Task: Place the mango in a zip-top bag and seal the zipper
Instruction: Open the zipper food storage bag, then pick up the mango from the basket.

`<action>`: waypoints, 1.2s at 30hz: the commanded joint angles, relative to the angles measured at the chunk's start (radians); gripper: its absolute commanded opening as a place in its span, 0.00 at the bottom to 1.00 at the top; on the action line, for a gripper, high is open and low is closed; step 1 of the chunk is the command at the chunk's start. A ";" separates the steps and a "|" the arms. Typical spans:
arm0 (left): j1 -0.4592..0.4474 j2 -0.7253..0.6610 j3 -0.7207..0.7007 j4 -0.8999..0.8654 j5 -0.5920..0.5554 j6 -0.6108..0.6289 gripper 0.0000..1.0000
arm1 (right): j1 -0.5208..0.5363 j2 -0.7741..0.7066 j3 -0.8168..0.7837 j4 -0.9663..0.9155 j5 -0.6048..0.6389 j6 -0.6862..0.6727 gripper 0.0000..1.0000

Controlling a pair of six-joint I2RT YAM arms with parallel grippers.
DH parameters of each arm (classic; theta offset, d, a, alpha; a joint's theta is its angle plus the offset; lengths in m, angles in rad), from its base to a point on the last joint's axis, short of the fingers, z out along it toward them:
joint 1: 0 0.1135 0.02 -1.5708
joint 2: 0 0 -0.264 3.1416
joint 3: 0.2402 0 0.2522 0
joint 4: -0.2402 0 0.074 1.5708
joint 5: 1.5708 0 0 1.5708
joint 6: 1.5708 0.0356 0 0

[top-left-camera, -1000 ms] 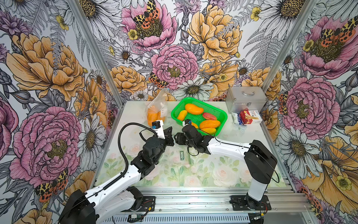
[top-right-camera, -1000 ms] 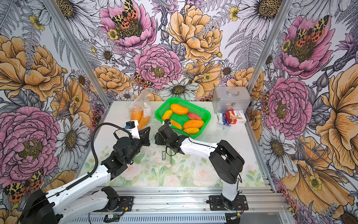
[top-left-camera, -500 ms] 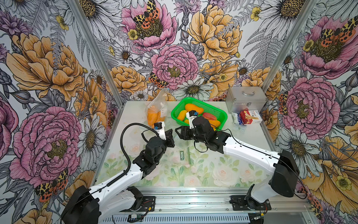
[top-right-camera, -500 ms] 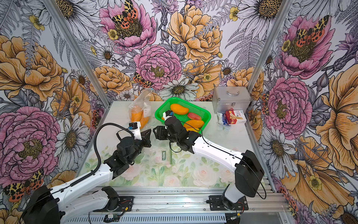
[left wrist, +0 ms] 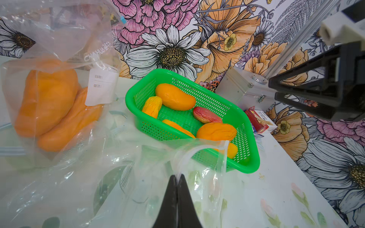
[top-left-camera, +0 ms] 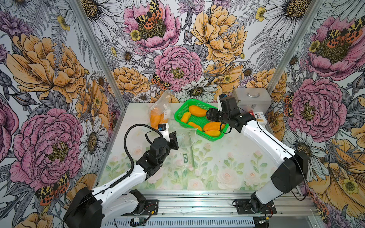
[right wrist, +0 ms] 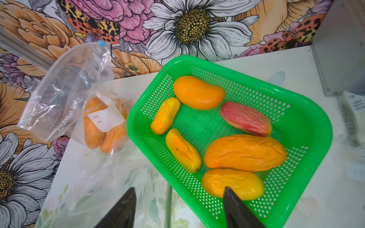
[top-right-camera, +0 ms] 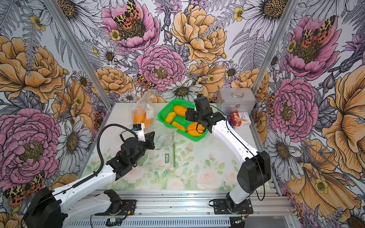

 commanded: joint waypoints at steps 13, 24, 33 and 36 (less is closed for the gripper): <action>0.007 0.051 0.046 -0.018 -0.001 -0.011 0.00 | -0.059 0.304 0.094 -0.070 -0.007 0.144 0.99; 0.007 0.061 0.050 -0.020 -0.001 -0.012 0.00 | -0.107 0.424 0.131 -0.038 -0.031 0.222 0.99; 0.006 0.073 0.053 -0.019 0.010 -0.024 0.00 | -0.133 0.541 0.210 -0.038 -0.041 0.230 0.99; 0.006 0.077 0.057 -0.020 0.014 -0.026 0.00 | -0.134 0.573 0.239 -0.038 -0.040 0.229 0.99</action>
